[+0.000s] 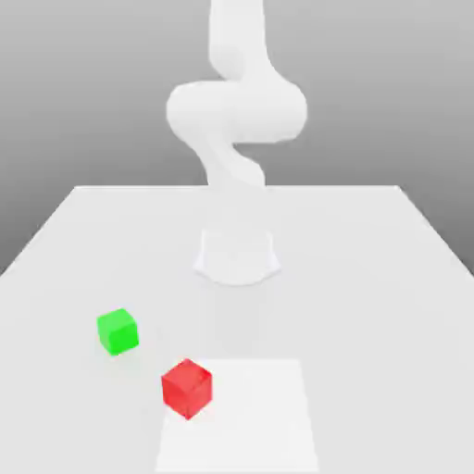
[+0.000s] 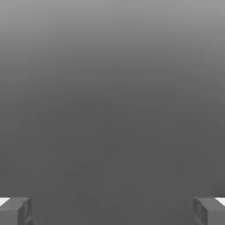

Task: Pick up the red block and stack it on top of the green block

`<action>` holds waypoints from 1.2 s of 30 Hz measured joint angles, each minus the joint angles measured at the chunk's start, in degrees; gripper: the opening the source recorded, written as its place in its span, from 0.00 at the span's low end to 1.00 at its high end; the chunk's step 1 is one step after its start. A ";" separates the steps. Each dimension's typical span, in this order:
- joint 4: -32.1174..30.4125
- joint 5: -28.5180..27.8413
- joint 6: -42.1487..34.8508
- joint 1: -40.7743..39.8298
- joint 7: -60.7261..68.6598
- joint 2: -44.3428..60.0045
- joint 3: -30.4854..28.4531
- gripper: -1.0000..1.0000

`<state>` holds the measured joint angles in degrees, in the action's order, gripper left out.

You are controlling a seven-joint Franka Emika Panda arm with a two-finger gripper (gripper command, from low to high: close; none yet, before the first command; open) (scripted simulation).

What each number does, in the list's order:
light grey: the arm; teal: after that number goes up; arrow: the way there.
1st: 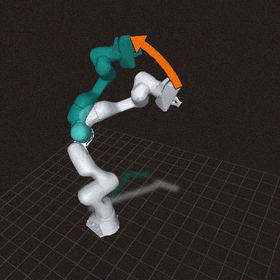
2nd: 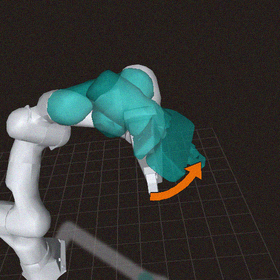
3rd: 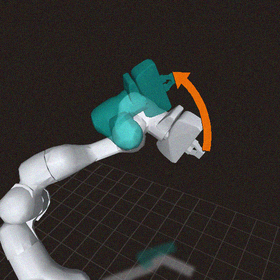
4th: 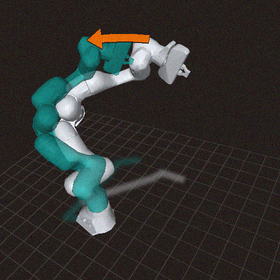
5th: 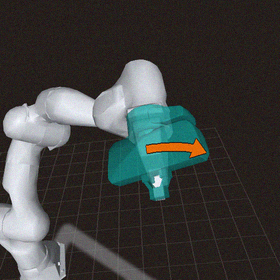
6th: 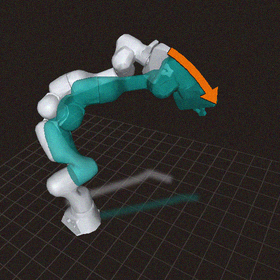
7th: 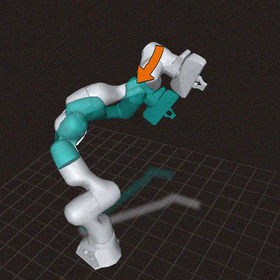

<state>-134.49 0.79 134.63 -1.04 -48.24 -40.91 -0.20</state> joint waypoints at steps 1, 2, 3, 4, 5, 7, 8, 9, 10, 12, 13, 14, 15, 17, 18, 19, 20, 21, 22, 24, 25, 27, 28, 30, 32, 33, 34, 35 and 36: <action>-1.27 0.36 1.36 -0.49 -1.17 2.40 -0.06 0.50; -2.46 0.68 2.65 -0.96 -2.28 4.66 -0.10 0.50; -3.62 0.97 3.89 -1.42 -3.37 6.84 -0.10 0.50; -4.76 1.24 5.10 -1.86 -4.45 8.97 -0.09 0.50; -5.89 1.58 6.29 -2.41 -5.47 11.07 0.04 0.50; -8.13 1.95 8.69 -3.32 -7.70 15.25 0.16 0.50; -9.24 2.10 9.85 -3.76 -8.86 17.34 0.22 0.50; -10.37 2.18 11.06 -4.17 -10.05 19.42 0.26 0.50; -11.49 2.17 12.27 -4.40 -11.30 21.50 0.10 0.50; -13.73 2.11 14.67 -5.24 -13.84 25.65 0.19 0.50; -14.85 2.02 15.86 -5.66 -15.15 27.73 0.21 0.50; -15.98 1.87 17.06 -6.05 -16.51 29.80 0.19 0.50; -17.10 1.64 18.26 -6.39 -17.93 31.88 0.10 0.50; -19.34 0.97 20.66 -7.11 -20.90 36.01 -0.14 0.50; -20.46 0.52 21.86 -7.70 -22.47 38.08 -0.34 0.50; -21.59 -0.02 23.06 -7.94 -24.10 40.14 -0.60 0.50; -22.14 -0.33 24.49 -8.22 -25.07 42.20 -0.78 0.50; -22.26 -0.47 26.08 -8.14 -25.53 44.26 -0.81 0.50; -22.17 -0.47 27.77 -8.07 -25.71 46.33 -0.84 0.50; -21.73 -0.33 31.24 -8.08 -25.75 50.47 -0.76 0.50; -21.45 -0.16 33.00 -8.15 -25.65 52.55 -0.65 0.50; -21.01 0.10 35.74 -8.31 -25.48 55.76 -0.43 0.00; -21.01 0.10 35.74 -8.31 -25.48 55.76 -0.43 0.00; -21.02 0.05 35.78 -8.33 -25.54 55.76 -0.42 0.00; -21.02 -0.02 35.83 -8.35 -25.61 55.76 -0.41 0.00; -20.94 -0.01 36.28 -8.42 -25.60 56.32 -0.34 0.00; -21.06 -0.10 35.67 -8.45 -25.65 55.56 -0.33 0.00; -21.26 -0.25 34.44 -8.40 -25.75 54.14 -0.40 0.00; -21.51 -0.41 32.93 -8.39 -25.86 52.40 -0.45 0.00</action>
<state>-156.00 0.38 167.56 -9.43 -74.10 11.48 -0.64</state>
